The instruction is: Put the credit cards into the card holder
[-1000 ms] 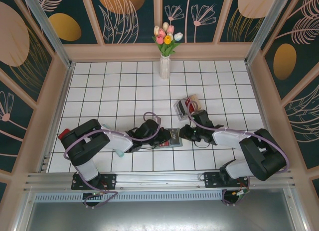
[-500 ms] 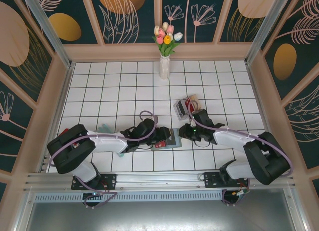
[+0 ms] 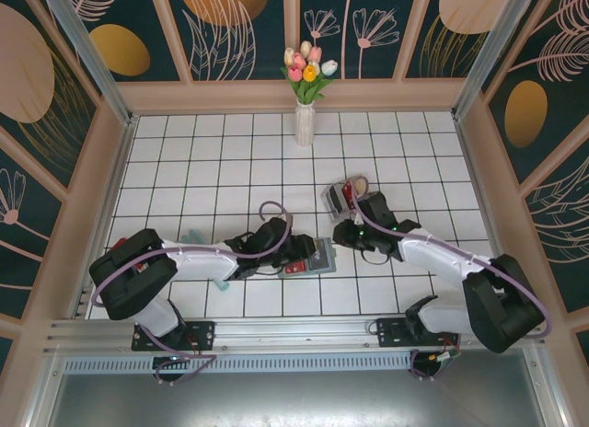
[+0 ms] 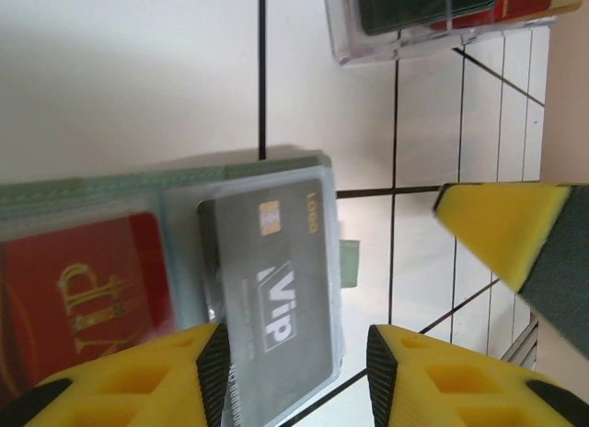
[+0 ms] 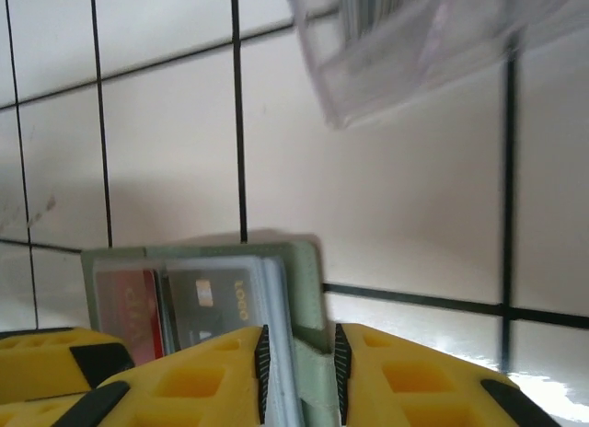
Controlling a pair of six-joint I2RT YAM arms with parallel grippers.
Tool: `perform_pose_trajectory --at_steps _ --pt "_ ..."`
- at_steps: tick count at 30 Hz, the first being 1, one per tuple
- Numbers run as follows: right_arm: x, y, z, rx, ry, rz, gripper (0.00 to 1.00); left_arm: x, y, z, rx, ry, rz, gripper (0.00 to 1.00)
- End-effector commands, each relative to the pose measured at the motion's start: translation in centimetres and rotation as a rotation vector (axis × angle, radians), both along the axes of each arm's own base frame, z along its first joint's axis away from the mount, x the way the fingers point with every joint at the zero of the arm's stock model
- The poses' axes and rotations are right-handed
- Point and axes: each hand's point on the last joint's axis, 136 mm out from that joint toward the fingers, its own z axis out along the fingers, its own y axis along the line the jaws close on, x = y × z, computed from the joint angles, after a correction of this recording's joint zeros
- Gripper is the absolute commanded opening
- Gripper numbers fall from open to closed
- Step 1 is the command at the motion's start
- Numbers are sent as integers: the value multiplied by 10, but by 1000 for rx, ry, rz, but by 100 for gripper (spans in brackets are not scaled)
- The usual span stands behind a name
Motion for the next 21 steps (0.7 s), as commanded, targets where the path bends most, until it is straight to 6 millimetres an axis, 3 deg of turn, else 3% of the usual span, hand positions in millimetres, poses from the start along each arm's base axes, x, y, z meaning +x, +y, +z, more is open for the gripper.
perform_pose_trajectory --at_steps 1,5,8,14,21 --pt "35 -28 45 -93 -163 -74 30 16 -1 19 38 -85 33 48" --pt "70 -63 74 -175 -233 -134 34 40 -5 34 67 -133 63 52" --pt "92 -73 84 -198 -244 -126 38 60 -7 39 50 -129 93 55" --pt "125 -79 74 -219 -195 -119 43 100 -15 42 -50 -103 127 60" --pt "145 -78 53 -228 -132 -96 50 124 -39 40 -45 -101 74 63"
